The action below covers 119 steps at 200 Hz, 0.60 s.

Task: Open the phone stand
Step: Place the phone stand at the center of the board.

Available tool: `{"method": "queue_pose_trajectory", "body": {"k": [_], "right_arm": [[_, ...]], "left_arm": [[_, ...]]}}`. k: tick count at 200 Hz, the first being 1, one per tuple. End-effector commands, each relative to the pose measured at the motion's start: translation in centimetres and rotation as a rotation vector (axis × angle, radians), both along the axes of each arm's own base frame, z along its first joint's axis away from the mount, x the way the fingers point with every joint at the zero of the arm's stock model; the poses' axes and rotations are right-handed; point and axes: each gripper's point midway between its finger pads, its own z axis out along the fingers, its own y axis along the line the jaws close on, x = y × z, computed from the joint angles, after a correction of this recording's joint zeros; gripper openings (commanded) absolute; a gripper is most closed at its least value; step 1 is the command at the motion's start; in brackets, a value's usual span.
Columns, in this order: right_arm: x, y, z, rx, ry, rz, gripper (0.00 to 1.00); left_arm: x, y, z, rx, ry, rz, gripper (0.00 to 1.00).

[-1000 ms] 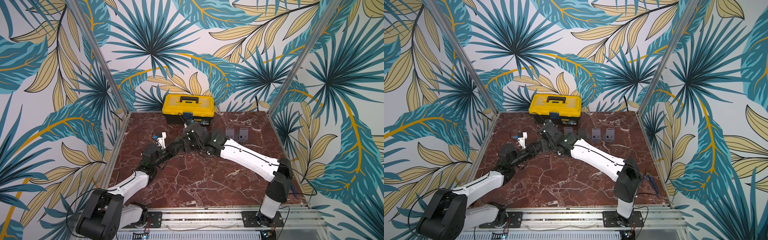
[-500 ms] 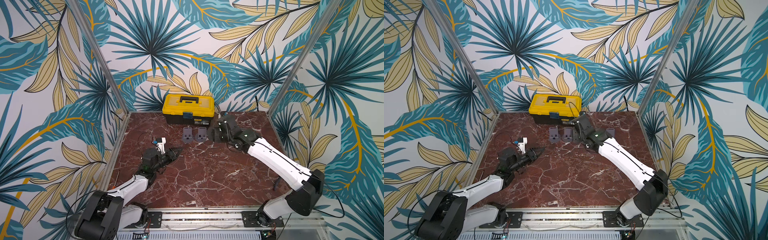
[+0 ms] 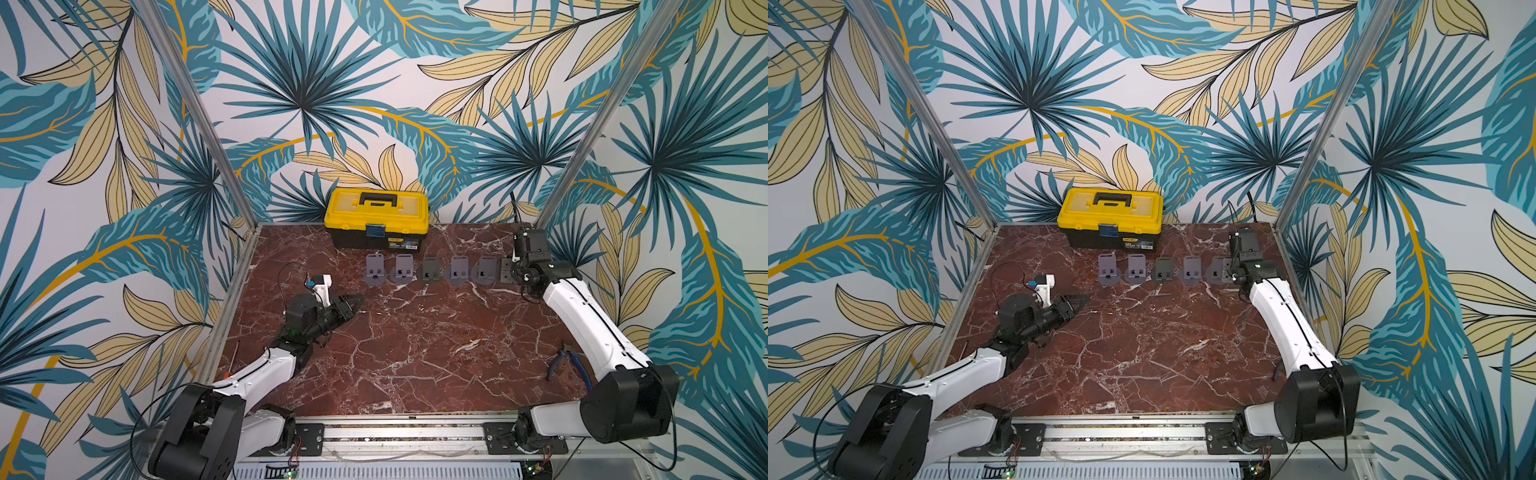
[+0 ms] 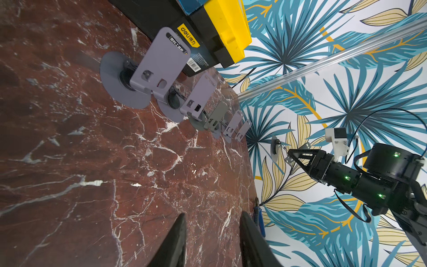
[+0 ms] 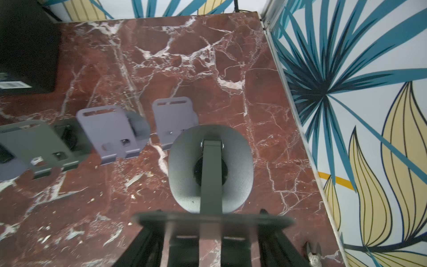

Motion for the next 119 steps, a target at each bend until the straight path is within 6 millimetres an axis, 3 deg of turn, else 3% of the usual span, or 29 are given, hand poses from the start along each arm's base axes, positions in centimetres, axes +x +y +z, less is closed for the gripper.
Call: {"method": "queue_pose_trajectory", "body": {"k": [1,52,119], "right_arm": [[1.8,-1.7,-1.4,0.004,-0.004,0.034,0.39],[4.4,-6.2,-4.7,0.033,0.021,0.029,0.38],[7.2,-7.1,-9.1,0.044,0.112,0.134,0.38]], "left_arm": [[0.8,-0.2,0.6,0.020,-0.025,0.005,0.39],[2.0,-0.3,0.8,0.029,-0.026,0.013,0.39],[3.8,-1.1,2.3,0.078,-0.055,-0.023,0.39]]}}
